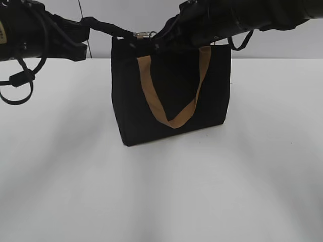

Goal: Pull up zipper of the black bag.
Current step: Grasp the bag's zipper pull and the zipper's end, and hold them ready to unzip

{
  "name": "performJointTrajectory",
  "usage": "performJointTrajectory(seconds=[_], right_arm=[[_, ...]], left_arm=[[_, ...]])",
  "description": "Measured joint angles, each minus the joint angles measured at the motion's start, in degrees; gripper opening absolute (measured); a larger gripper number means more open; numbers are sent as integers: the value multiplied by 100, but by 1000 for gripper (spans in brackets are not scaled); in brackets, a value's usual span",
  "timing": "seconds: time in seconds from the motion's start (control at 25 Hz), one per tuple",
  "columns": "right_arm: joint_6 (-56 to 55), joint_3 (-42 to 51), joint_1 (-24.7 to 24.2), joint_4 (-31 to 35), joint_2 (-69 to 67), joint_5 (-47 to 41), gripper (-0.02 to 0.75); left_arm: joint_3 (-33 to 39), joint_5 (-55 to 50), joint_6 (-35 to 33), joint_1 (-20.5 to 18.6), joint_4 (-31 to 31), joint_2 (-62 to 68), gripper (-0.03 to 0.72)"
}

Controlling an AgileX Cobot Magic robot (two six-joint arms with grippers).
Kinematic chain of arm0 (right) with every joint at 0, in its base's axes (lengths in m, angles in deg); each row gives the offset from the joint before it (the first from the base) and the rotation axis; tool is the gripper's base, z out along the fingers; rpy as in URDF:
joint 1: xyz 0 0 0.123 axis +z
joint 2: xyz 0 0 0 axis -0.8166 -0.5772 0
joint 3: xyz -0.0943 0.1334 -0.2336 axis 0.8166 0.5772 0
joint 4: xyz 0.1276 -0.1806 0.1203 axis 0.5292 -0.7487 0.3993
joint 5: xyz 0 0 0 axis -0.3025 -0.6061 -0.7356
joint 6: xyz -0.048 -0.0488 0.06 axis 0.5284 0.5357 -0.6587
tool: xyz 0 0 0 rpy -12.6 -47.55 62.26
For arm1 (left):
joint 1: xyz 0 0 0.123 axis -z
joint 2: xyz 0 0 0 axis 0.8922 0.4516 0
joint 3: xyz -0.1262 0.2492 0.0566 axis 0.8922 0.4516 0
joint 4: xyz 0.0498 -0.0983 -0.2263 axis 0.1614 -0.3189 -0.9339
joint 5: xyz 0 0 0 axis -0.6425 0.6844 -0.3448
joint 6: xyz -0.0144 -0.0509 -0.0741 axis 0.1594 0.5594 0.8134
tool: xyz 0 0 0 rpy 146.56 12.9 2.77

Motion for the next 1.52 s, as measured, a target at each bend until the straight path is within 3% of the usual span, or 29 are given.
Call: performJointTrajectory(seconds=[0.4, 0.96, 1.24, 1.52], right_arm=[[-163, 0, -206, -11, 0, 9, -15], [-611, 0, -390, -49, 7, 1, -15], [-657, 0, -414, -352, 163, 49, -15], [-777, 0, -775, -478, 169, 50, -15]], left_arm=[[0, -333, 0, 0, 19, 0, 20], [0, -486, 0, -386, -93, 0, 20], [0, -530, 0, -386, -93, 0, 20], [0, -542, 0, -393, -93, 0, 20]])
